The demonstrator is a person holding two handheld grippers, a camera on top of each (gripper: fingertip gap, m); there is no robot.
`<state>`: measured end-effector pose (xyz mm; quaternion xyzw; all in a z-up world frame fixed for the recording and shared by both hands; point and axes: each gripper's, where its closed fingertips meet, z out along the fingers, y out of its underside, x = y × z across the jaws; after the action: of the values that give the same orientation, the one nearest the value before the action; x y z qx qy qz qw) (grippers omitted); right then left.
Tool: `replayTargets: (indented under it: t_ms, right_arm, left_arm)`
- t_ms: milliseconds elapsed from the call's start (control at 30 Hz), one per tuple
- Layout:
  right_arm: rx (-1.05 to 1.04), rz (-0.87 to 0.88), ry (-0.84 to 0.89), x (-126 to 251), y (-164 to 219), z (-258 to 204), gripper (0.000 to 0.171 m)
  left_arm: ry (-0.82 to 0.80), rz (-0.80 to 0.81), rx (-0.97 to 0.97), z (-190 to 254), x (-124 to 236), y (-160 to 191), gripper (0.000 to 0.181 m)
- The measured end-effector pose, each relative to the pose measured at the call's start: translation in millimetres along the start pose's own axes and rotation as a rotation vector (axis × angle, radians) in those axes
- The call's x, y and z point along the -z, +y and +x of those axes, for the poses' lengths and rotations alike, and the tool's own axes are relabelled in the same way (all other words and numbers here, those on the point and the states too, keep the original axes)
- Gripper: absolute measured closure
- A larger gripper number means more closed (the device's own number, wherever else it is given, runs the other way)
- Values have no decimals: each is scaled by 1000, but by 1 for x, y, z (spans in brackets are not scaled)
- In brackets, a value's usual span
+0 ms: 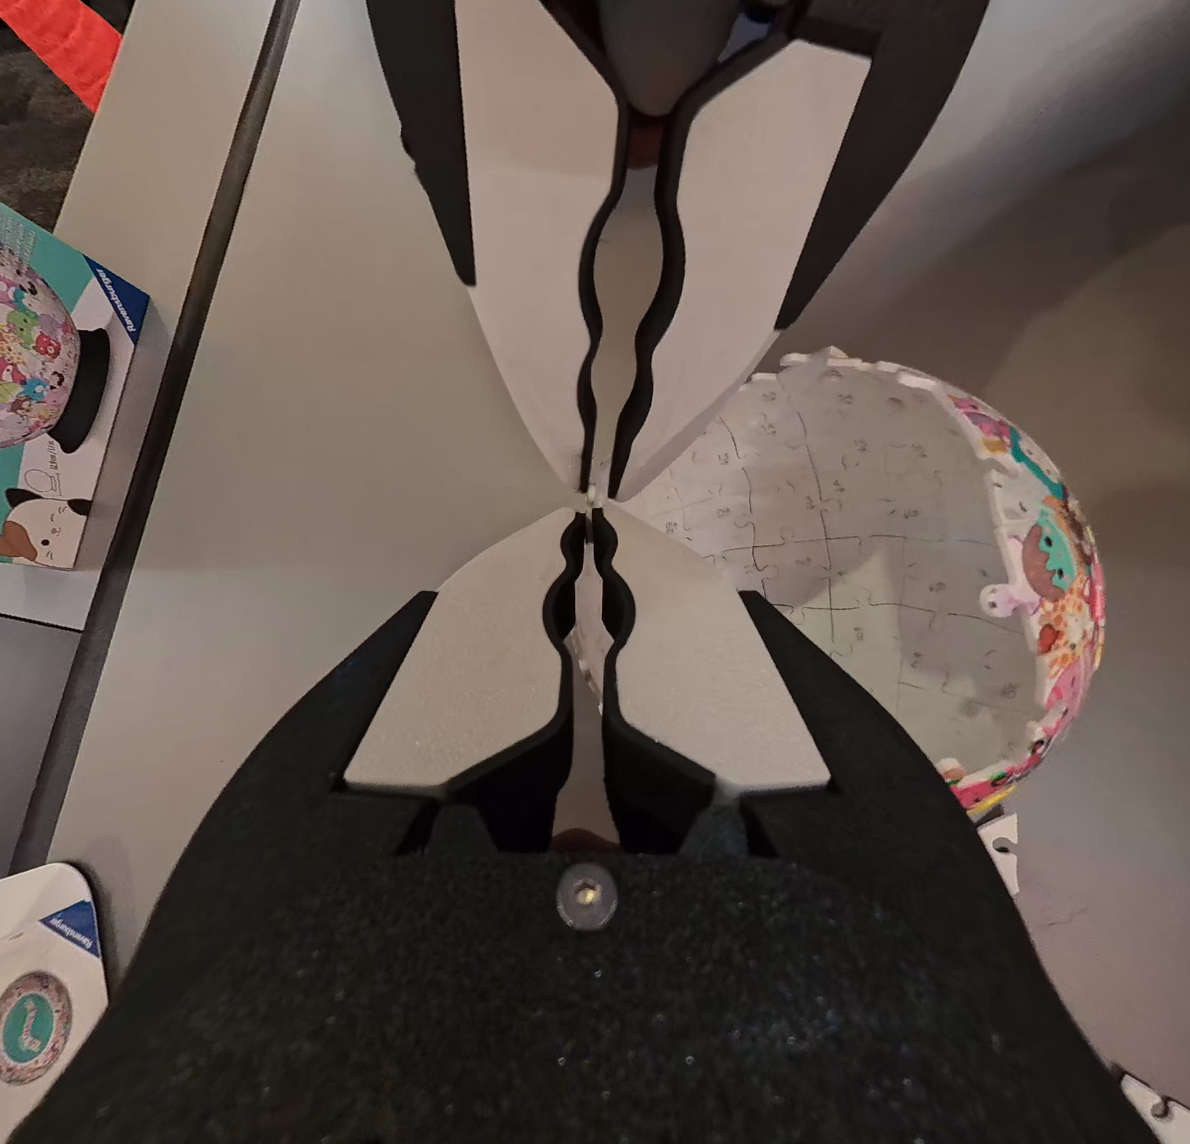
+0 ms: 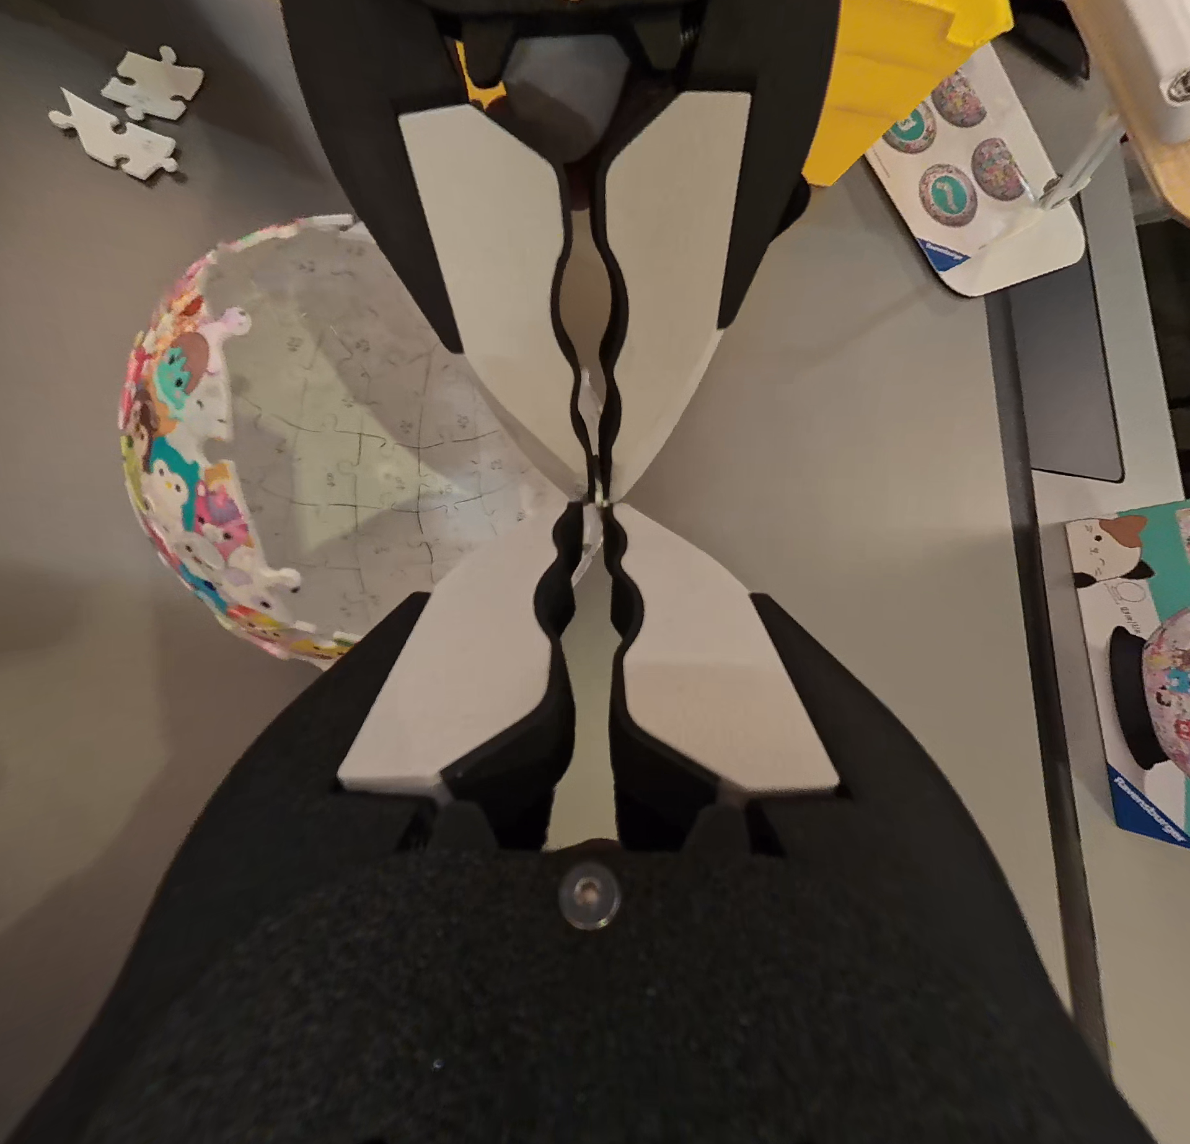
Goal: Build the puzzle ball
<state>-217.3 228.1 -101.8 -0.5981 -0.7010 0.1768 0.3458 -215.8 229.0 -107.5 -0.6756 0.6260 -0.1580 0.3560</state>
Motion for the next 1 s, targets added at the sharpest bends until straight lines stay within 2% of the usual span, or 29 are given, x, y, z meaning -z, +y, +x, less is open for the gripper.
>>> replayTargets:
  t_ms: [300, 400, 633, 767, 1000]
  right_arm:
    - [-12, -76, -4, -2, 2, 4, 169]
    - [-36, -78, 1, -1, 2, 6, 170]
    - [-17, -141, 44, 3, 1, 6, 170]
    - [4, -240, 84, 4, 4, 6, 170]
    - [-22, -349, 125, 6, 14, 9, 170]
  left_arm:
    - [-11, 3, 1, -2, 0, 1, 178]
    - [-5, 7, 34, -2, 2, 2, 160]
    - [36, 137, 160, -5, 35, -13, 157]
    - [29, 54, 209, -14, 36, 0, 157]
    - [137, -32, 222, -10, 23, 13, 158]
